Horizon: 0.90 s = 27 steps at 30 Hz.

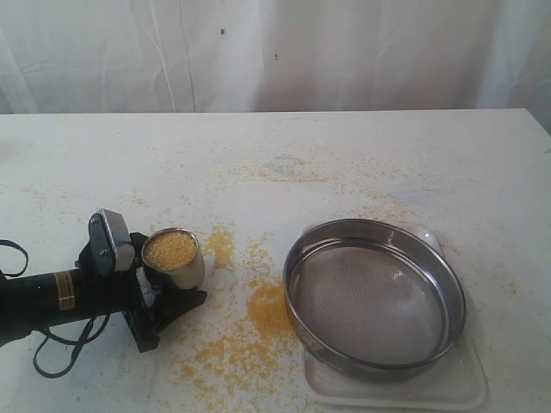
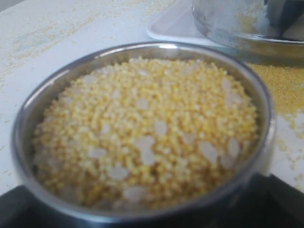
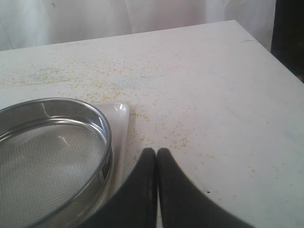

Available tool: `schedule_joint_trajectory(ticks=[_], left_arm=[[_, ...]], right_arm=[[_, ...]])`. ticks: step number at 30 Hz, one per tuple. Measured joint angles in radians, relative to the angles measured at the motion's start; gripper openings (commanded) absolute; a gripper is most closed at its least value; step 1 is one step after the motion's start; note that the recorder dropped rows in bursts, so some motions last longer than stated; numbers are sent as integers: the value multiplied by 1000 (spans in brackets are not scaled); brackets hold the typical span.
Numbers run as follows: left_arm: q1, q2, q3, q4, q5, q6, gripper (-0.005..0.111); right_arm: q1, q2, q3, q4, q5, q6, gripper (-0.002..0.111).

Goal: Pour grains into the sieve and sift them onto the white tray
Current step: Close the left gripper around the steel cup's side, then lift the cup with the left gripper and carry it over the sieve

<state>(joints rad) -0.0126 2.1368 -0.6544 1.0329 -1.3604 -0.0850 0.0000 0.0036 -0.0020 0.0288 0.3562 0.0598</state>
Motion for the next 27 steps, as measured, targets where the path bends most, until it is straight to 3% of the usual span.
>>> schedule_joint_trajectory(ticks=[9,18,27], left_arm=[[0,0,-14,2,9,-12,0],[0,-78,-62,3,155,-120,0],[0,-144,-67,41,170,-171,0]], right_arm=[[0,0,0,0,0,0,0],[0,0,0,0,0,0,0],[0,0,0,0,0,0,0]])
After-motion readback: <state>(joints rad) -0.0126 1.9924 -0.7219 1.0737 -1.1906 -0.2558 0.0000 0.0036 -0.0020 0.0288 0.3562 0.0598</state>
